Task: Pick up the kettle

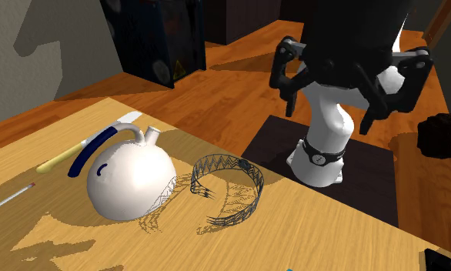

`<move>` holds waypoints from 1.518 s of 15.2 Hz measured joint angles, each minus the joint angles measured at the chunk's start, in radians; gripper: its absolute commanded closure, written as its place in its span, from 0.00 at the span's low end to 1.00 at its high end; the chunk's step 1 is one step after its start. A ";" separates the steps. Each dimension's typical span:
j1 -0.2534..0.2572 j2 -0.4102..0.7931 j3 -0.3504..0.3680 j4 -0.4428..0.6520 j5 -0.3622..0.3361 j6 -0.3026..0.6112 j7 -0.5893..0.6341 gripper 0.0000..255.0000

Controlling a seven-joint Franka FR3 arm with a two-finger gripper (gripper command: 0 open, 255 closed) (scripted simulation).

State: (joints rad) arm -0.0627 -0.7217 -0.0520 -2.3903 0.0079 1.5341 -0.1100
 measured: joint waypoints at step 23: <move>-0.174 0.555 -0.396 0.301 -0.188 0.213 -0.429 0.00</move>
State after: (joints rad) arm -0.2365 -0.1666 -0.4482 -2.0896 -0.1799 1.7471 -0.5394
